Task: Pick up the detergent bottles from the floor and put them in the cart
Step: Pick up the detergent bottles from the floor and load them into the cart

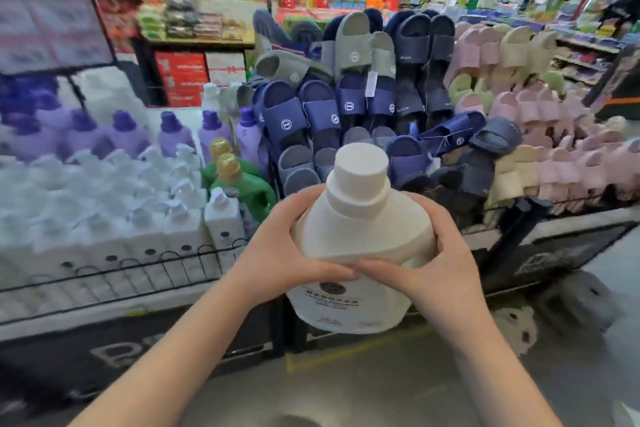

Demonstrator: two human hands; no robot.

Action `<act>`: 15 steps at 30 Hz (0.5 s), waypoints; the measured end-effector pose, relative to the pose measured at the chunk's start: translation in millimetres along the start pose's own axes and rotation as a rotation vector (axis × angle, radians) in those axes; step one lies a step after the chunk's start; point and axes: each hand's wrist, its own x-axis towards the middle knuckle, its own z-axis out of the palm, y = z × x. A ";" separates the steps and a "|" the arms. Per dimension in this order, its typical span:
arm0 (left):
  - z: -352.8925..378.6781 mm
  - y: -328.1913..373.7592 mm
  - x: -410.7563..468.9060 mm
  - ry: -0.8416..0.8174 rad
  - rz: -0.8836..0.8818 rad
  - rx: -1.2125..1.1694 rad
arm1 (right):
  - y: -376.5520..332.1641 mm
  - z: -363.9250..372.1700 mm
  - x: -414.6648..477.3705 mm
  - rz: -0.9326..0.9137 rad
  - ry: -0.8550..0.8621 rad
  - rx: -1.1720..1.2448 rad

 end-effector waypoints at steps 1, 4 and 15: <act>-2.1 1.8 -12.8 0.036 -0.022 0.019 | -1.4 2.8 -2.6 -0.013 -0.039 0.011; -7.2 9.5 -53.0 0.159 -0.107 0.050 | -5.2 13.2 -13.1 -0.049 -0.172 0.052; -58.2 29.8 -209.7 0.613 -0.299 0.146 | -50.0 111.0 -55.1 -0.138 -0.627 0.234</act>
